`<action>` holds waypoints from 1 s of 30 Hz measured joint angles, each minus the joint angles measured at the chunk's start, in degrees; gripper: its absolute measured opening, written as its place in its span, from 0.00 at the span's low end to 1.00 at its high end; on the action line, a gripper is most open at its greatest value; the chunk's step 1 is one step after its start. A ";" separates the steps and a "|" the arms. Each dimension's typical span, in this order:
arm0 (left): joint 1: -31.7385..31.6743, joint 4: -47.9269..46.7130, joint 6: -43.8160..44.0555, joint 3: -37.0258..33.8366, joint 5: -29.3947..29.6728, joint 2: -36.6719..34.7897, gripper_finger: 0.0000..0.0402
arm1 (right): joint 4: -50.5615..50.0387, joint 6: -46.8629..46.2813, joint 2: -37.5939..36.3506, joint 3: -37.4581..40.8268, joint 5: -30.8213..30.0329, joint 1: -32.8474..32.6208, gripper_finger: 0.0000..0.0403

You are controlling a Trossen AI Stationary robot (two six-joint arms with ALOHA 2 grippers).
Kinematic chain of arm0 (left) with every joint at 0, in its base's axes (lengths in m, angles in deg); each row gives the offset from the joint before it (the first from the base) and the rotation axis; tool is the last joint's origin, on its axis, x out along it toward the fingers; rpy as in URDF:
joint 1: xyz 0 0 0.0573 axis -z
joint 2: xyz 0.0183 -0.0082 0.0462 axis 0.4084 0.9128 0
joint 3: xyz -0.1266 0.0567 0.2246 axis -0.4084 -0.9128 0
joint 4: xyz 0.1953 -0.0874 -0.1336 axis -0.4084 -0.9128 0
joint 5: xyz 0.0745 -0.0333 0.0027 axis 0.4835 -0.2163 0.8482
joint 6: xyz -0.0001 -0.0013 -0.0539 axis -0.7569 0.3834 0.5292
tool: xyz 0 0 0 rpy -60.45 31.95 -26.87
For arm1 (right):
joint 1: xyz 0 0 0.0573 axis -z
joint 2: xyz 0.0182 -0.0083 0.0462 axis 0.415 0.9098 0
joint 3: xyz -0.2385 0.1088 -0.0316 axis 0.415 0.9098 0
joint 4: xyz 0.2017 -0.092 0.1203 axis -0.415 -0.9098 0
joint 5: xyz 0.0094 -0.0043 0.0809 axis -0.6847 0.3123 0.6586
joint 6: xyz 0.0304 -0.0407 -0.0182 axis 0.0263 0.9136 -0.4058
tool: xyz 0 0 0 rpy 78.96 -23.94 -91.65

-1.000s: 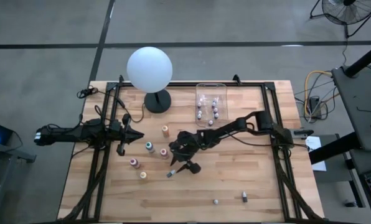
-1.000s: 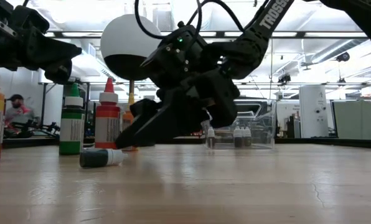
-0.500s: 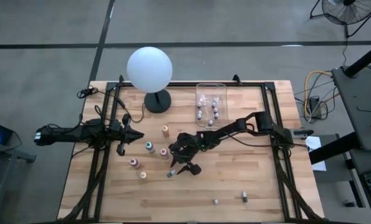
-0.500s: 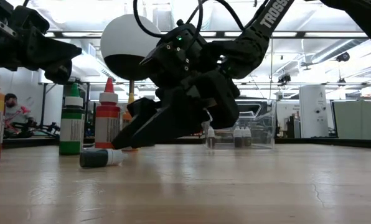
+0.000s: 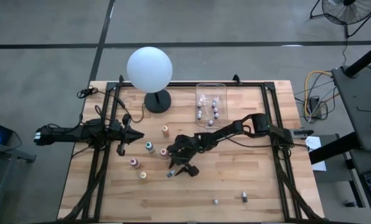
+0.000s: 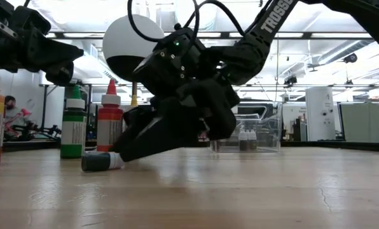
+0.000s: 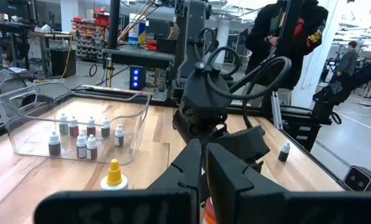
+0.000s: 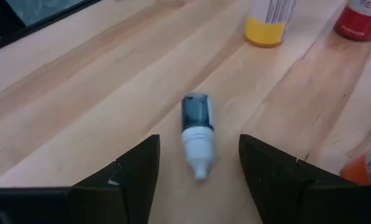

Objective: Pick & Place food coloring
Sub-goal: Put the small black food coloring bottle into the transparent bin

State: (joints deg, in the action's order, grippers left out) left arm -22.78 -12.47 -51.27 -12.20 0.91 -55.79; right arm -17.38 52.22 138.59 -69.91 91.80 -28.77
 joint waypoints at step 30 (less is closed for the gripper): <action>0.01 -0.01 -0.01 0.00 0.00 0.28 0.00 | -1.33 0.82 0.42 0.24 -0.09 -0.46 0.23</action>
State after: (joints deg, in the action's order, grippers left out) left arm -22.77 -12.48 -51.28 -12.21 0.91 -55.51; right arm -18.72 53.04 139.01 -69.67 91.72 -29.23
